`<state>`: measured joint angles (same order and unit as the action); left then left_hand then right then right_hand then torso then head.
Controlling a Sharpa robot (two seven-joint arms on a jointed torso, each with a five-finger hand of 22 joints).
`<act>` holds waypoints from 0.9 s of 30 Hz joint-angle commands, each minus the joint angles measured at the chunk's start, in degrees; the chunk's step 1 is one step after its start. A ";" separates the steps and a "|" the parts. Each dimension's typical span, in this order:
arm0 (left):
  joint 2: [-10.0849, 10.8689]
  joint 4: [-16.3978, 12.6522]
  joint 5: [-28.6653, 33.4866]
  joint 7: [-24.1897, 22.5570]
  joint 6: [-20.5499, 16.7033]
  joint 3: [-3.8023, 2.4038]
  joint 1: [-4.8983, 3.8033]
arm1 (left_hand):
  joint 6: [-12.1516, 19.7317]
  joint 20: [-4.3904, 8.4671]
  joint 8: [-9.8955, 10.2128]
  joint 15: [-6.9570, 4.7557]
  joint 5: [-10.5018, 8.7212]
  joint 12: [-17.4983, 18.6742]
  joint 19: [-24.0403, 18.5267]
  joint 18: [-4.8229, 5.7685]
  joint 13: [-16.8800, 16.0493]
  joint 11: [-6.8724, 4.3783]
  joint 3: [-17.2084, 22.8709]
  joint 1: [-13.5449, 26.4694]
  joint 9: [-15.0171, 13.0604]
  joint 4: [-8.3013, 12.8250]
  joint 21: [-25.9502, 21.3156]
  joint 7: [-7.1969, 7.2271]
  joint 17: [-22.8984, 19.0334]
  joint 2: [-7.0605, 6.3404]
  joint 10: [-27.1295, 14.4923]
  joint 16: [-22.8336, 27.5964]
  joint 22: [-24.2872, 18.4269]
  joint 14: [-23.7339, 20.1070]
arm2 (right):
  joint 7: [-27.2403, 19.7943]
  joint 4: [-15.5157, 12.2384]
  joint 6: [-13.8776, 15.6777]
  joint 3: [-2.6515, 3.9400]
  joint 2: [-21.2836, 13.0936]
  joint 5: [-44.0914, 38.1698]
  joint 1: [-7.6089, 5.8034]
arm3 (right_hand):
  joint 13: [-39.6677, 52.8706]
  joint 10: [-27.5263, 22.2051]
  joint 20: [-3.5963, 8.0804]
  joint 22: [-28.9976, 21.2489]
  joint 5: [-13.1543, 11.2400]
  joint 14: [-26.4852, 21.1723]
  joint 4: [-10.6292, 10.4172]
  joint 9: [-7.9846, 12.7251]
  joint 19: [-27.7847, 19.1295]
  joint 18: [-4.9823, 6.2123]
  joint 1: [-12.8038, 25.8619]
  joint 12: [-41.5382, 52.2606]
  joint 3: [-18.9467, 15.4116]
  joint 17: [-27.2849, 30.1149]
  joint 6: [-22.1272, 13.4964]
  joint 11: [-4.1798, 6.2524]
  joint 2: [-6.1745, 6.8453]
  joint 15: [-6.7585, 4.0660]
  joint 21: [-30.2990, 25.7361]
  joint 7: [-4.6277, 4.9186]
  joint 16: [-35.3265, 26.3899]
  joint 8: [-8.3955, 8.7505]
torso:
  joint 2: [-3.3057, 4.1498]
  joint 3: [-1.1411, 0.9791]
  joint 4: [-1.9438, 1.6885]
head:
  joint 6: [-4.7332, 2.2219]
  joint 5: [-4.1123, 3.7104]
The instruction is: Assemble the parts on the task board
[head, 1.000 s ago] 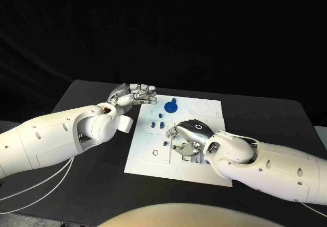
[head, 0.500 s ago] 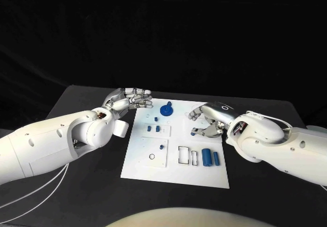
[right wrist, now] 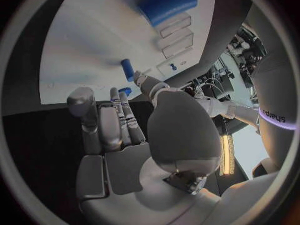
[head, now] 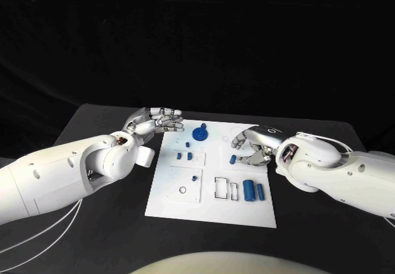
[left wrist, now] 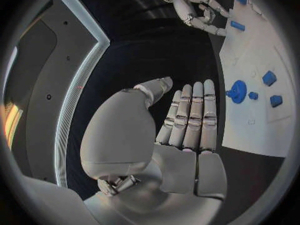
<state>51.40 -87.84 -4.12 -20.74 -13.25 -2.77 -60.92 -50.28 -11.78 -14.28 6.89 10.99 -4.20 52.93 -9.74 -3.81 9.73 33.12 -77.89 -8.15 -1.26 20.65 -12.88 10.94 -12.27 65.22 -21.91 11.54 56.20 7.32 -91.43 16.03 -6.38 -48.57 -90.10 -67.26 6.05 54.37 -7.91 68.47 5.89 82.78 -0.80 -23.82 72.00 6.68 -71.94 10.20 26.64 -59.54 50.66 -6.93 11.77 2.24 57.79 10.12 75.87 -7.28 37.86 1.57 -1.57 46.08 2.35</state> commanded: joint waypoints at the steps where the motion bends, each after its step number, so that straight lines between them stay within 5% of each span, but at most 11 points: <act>1: -0.10 -0.03 -0.14 -0.13 1.14 -0.04 0.05 | 0.38 -0.47 0.21 0.10 0.38 -0.25 -0.10 -0.36 -0.01 -0.04 -0.11 -0.36 0.10 0.27 -0.37 -0.78 0.05 0.39 -0.46 0.16 -0.05 -0.40 | -1.27 0.66 -2.46 -0.09 0.64 -0.44 0.21 | -0.13 0.99 0.05 0.27 0.28 0.10 -0.03 0.09 0.60 0.43 -0.81 0.71 -0.37 -0.25 0.71 0.13 -0.28 -0.26 0.35 0.00 0.13 0.18 | -0.01 0.05 -0.03 | 0.12 0.07; 11: 0.00 -0.07 -0.19 -0.07 1.10 -0.04 0.05 | 0.40 -0.48 0.22 0.10 0.38 -0.27 -0.09 -0.36 -0.01 -0.04 -0.09 -0.39 0.10 0.30 -0.40 -0.78 0.06 0.41 -0.49 0.16 -0.07 -0.41 | -1.53 1.67 -2.65 -0.19 2.02 -0.46 0.98 | -0.76 6.57 0.74 3.02 -1.16 1.18 -0.42 0.42 3.57 -0.43 -1.77 2.68 2.52 -2.05 2.79 0.94 -1.94 -1.02 4.23 -0.43 1.16 -0.28 | -0.03 0.05 -0.03 | 0.35 0.15; 27: 0.09 -0.10 -0.19 0.01 1.09 -0.04 0.05 | 0.40 -0.48 0.22 0.10 0.38 -0.27 -0.09 -0.36 -0.01 -0.04 -0.09 -0.39 0.10 0.30 -0.40 -0.78 0.06 0.41 -0.49 0.16 -0.07 -0.41 | -0.74 3.28 -2.64 -0.31 2.92 -1.62 1.60 | -1.40 10.67 1.38 5.02 -1.77 1.70 -0.44 0.19 5.11 -0.97 -2.15 2.11 6.38 -3.36 6.07 1.71 -2.42 -1.66 6.73 -0.91 1.95 -1.56 | -0.01 0.01 -0.02 | 0.57 0.11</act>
<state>51.54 -87.82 -4.16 -20.53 -13.08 -2.77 -60.92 -50.29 -11.78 -14.28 6.88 10.99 -4.19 52.93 -9.74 -3.81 9.72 33.12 -78.11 -8.09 -1.26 20.43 -12.88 10.92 -12.04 65.22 -21.91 11.55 56.20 6.38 -88.23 13.89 -6.68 -45.73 -90.40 -65.70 4.71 64.71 -6.67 73.42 4.41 84.03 -1.19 -23.57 76.74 6.66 -74.06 12.62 32.62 -62.86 56.43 -5.22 9.66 1.00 64.35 9.29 77.44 -8.62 37.83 1.60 -1.53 46.61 2.55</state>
